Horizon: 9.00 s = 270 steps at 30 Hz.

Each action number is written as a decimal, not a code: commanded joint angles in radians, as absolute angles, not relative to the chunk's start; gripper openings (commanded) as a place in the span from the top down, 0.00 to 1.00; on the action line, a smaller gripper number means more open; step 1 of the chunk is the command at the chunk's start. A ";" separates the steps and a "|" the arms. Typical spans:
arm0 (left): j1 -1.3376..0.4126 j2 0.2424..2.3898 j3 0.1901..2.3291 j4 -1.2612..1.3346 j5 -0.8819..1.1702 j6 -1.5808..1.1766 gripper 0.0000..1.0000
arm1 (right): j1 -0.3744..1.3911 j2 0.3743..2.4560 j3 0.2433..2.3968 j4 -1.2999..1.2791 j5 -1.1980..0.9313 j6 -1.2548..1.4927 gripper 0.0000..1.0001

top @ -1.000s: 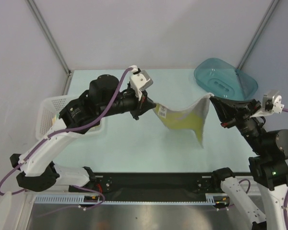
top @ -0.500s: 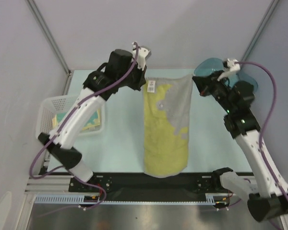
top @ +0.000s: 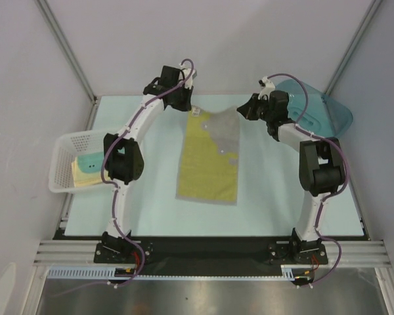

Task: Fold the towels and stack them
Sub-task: Flatten out the crumpled towel, then fold the towel

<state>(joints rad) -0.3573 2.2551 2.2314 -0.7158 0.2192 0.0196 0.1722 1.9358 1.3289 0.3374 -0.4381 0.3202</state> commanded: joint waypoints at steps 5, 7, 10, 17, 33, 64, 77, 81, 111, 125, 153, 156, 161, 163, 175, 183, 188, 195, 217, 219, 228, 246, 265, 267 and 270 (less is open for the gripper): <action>-0.345 2.257 2.227 -0.646 0.311 0.169 1.00 | 0.153 1.964 1.361 0.502 -0.552 0.310 1.00; -0.345 2.247 2.206 -0.646 0.321 0.192 1.00 | 0.155 1.948 1.329 0.506 -0.560 0.310 1.00; -0.347 2.212 2.133 -0.643 0.333 0.212 1.00 | 0.158 1.890 1.252 0.499 -0.546 0.304 1.00; -0.373 2.069 1.907 -0.615 0.289 0.241 1.00 | 0.179 1.737 1.092 0.431 -0.506 0.291 1.00; -0.443 1.789 1.461 -0.574 0.233 0.210 1.00 | 0.311 1.413 0.703 0.333 -0.341 0.270 1.00; -0.597 1.516 1.109 -0.663 0.011 0.006 0.59 | 0.532 1.046 0.544 -0.173 -0.110 0.443 0.65; -0.566 1.571 1.005 -0.492 0.081 -0.324 0.40 | 0.500 1.345 0.638 -0.089 -0.110 0.615 0.65; -0.531 1.604 0.948 -0.436 0.146 -0.362 0.49 | 0.471 1.411 0.627 -0.066 -0.118 0.583 0.69; -0.522 1.517 0.822 -0.284 0.184 -0.520 0.50 | 0.382 1.365 0.499 0.127 -0.321 0.597 0.63; -0.517 1.565 0.816 -0.259 0.196 -0.519 0.82 | 0.388 1.442 0.485 0.193 -0.330 0.604 0.73; -0.514 1.563 0.807 -0.239 0.163 -0.520 0.56 | 0.365 1.407 0.506 0.097 -0.311 0.554 1.00; -0.514 1.575 0.805 -0.232 0.167 -0.523 0.57 | 0.362 1.404 0.499 0.103 -0.311 0.552 1.00; -0.514 1.595 0.801 -0.218 0.173 -0.532 0.60 | 0.359 1.401 0.494 0.104 -0.316 0.555 1.00; -0.514 1.600 0.795 -0.210 0.184 -0.540 0.60 | 0.357 1.401 0.495 0.107 -0.316 0.557 1.00; -0.514 1.560 0.873 -0.346 0.150 -0.526 0.98 | 0.353 1.362 0.581 -0.027 -0.327 0.540 1.00; -0.512 1.487 1.020 -0.550 0.140 -0.466 1.00 | 0.356 1.263 0.675 -0.199 -0.392 0.554 1.00; -0.512 1.442 0.977 -0.566 0.138 -0.454 1.00 | 0.396 1.200 0.614 -0.189 -0.390 0.610 1.00; -0.512 1.477 0.861 -0.511 0.170 -0.445 1.00 | 0.442 1.189 0.468 -0.012 -0.388 0.709 1.00; -0.512 1.551 0.811 -0.460 0.175 -0.434 1.00 | 0.457 1.187 0.351 0.046 -0.324 0.686 1.00; -0.514 1.551 0.807 -0.468 0.170 -0.434 1.00 | 0.459 1.187 0.344 0.052 -0.325 0.689 1.00; -0.512 1.516 0.830 -0.489 0.161 -0.445 1.00 | 0.469 1.120 0.388 0.011 -0.357 0.739 1.00; -0.514 1.522 0.772 -0.486 0.114 -0.457 1.00 | 0.574 1.164 0.261 0.103 -0.230 0.847 1.00; -0.512 1.402 0.818 -0.557 0.184 -0.466 1.00 | 0.617 0.950 0.312 -0.054 -0.241 0.929 1.00; -0.514 1.420 0.775 -0.537 0.193 -0.469 1.00 | 0.620 0.945 0.244 -0.011 -0.250 0.956 1.00; -0.512 1.439 0.749 -0.531 0.160 -0.463 1.00 | 0.617 0.969 0.204 0.063 -0.258 0.956 1.00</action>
